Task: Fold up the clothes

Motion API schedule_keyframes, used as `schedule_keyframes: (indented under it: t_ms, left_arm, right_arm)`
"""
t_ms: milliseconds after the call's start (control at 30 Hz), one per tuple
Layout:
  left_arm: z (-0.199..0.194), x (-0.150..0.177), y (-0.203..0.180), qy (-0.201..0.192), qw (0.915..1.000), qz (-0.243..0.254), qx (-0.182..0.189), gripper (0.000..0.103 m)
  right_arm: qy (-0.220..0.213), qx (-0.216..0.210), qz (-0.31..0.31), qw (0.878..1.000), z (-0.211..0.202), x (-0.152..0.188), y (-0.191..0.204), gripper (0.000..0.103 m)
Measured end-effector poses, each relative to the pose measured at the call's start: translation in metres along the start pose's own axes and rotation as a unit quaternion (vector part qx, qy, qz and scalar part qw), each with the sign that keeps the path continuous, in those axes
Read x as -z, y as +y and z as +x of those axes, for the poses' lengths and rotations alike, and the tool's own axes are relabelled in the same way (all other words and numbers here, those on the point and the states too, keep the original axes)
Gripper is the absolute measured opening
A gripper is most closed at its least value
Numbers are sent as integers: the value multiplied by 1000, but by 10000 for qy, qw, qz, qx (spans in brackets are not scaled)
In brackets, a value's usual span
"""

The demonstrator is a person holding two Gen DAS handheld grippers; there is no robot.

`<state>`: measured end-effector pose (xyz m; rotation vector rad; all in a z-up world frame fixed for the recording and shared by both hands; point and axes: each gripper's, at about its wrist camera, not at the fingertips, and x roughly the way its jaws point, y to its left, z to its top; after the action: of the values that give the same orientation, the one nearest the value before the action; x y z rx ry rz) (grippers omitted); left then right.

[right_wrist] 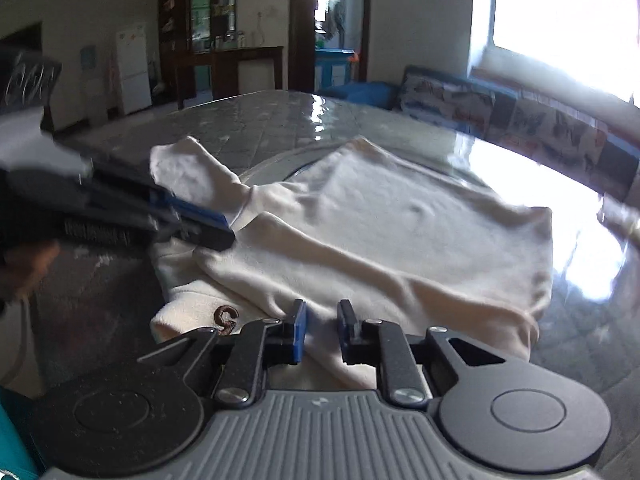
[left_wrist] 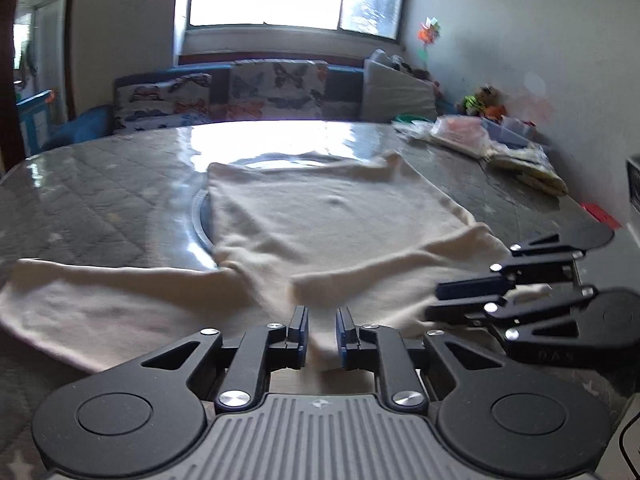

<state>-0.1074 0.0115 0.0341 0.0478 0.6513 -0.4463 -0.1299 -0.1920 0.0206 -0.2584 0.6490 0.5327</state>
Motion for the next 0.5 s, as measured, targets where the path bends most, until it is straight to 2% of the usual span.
schedule_keyframes:
  t_ms: [67,167,233,333,433,500]
  left_arm:
    - [-10,0,21,-158,9989,-284,-330,27]
    - [-22,3,55,-329,9918,-837,-907,30]
    - [-26,6,79,-360,9823,-1266,-1333,32]
    - [-31,11,112,-402,9624,-1785,-2006,40]
    - [-31,10,137,-455,9439,-2106,-2501,46]
    - [-24,8,149,-411,9348,-2230,-2733,46]
  right_arm:
    - [-3,-76,-38,10000,1,-4,4,19]
    - [28,-220,-19,9998,6,-7,11,20]
    - [9,-238,-87,9997,9,-6,16,21]
    - [-15,-269,-64,9996,7,-8,18,23]
    - [-70,-285,22,9996,3,-12,16,25]
    - [-115,-281,65,9995,-1,-14,15,30]
